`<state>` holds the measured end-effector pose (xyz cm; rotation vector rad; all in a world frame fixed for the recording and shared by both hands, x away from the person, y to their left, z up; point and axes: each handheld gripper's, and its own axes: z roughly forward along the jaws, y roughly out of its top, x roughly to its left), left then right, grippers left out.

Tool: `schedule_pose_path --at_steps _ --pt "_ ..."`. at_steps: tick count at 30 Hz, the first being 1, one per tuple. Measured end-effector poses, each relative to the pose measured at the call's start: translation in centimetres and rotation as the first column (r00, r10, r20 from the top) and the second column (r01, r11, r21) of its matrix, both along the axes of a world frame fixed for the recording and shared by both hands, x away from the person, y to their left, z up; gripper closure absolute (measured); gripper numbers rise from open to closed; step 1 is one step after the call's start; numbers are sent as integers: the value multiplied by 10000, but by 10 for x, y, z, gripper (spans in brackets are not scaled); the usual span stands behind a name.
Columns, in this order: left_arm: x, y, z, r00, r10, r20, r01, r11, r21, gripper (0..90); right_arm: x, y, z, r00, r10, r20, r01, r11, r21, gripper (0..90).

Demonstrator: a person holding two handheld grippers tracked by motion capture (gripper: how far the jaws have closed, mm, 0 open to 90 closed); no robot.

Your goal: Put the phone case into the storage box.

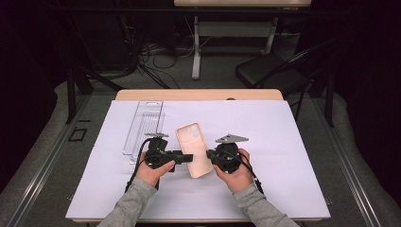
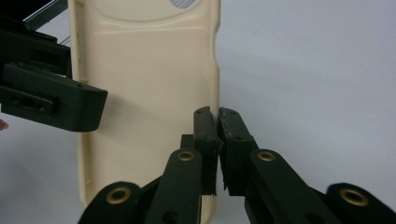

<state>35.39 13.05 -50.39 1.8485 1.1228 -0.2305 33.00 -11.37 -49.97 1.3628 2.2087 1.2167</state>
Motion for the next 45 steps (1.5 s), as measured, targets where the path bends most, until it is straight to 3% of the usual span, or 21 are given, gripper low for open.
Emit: schedule_pose_path --at_steps 13,18,21,25,45 --pt "0 2 1 9999 108 100 -108 9999 -2 537 -2 2 -1 10000 74 -65 -74 9999 90 865" --pt "0 0 0 10000 85 -31 -85 10000 9 536 -2 3 -1 9999 90 -71 -89 9999 127 865" --pt "-1 -1 -1 9987 144 -485 -155 9996 -222 536 -2 4 -2 9999 108 -57 -108 9999 122 865" --pt "-2 -1 -2 9971 252 -724 -277 9991 -334 546 -3 4 -2 9999 152 -62 -152 9998 111 865" --pt "-5 2 -1 9913 840 -1012 -906 9940 -620 627 -3 6 -3 9997 191 -154 -189 9998 115 865"
